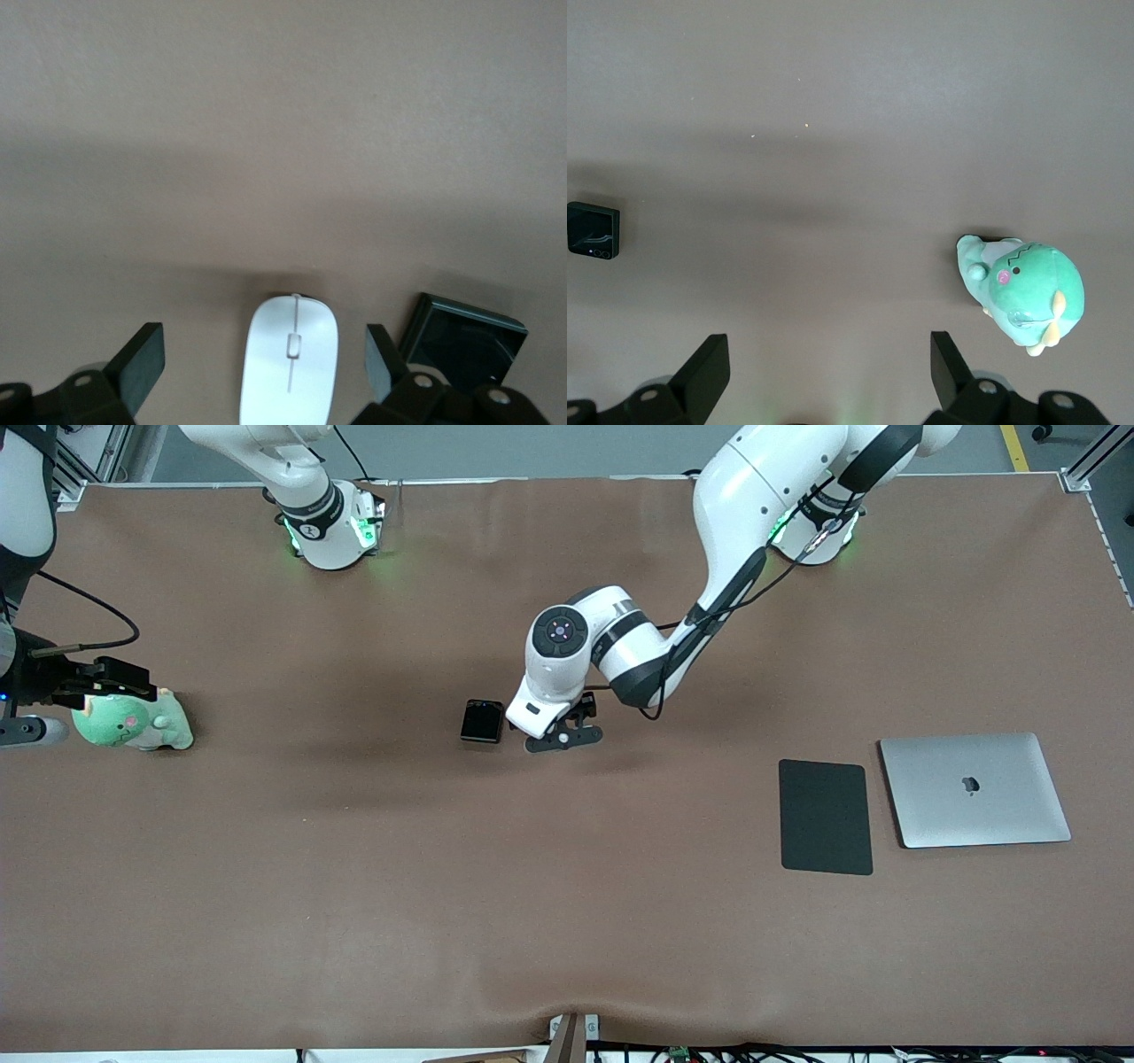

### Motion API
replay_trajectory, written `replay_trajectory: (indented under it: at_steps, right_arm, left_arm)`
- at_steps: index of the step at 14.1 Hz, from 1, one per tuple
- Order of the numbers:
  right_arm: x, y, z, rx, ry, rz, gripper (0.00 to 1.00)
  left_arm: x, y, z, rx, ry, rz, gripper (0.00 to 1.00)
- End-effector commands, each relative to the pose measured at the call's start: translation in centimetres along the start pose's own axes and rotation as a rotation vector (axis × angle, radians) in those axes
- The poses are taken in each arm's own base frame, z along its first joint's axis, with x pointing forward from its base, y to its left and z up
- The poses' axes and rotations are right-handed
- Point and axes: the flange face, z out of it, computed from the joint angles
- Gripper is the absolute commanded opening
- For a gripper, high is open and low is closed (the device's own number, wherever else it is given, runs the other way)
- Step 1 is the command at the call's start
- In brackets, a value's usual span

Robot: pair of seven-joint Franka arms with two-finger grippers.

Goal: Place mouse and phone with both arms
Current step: 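Lower and close the left gripper on the white mouse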

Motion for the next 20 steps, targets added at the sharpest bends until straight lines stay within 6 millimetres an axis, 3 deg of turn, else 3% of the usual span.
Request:
replay_trajectory:
  at_steps: [1,7,9,14,15,16,17,18,20]
  right_arm:
    - [-0.5,-0.3,0.1,0.025,-0.059,-0.006,1.00]
    - [0.4,-1.4,1.2,0.025,-0.073,-0.025,1.00]
    - [0.9,-2.7,1.4,0.016,-0.074,-0.047,1.00]
    - [1.6,-3.2,2.5,0.017,-0.091,-0.058,1.00]
    - [1.7,-3.2,2.7,0.017,-0.094,-0.057,1.00]
    - [1.9,-3.4,2.9,0.017,-0.098,-0.062,1.00]
    - [1.9,-3.5,3.0,0.017,-0.102,-0.065,1.00]
    - [2.0,-3.6,3.2,0.017,-0.106,-0.068,1.00]
    - [2.2,-3.6,3.6,0.017,-0.112,-0.069,1.00]
  left_arm:
    - [-0.9,1.0,1.5,0.005,0.026,-0.012,1.00]
    - [-2.9,1.7,4.8,0.027,0.022,0.024,1.00]
    - [-3.6,2.0,5.9,0.039,0.026,0.036,1.00]
    - [-4.3,2.1,6.7,0.049,0.023,0.039,1.00]
    - [-4.4,2.2,6.6,0.047,0.016,0.030,0.73]
    - [-4.5,2.2,6.7,0.047,0.013,0.007,0.39]
    - [-5.1,2.4,6.7,0.048,0.014,-0.012,0.19]
    - [-5.1,2.5,6.5,0.046,0.016,-0.018,0.08]
    - [-4.8,2.5,5.8,0.044,0.023,-0.015,0.05]
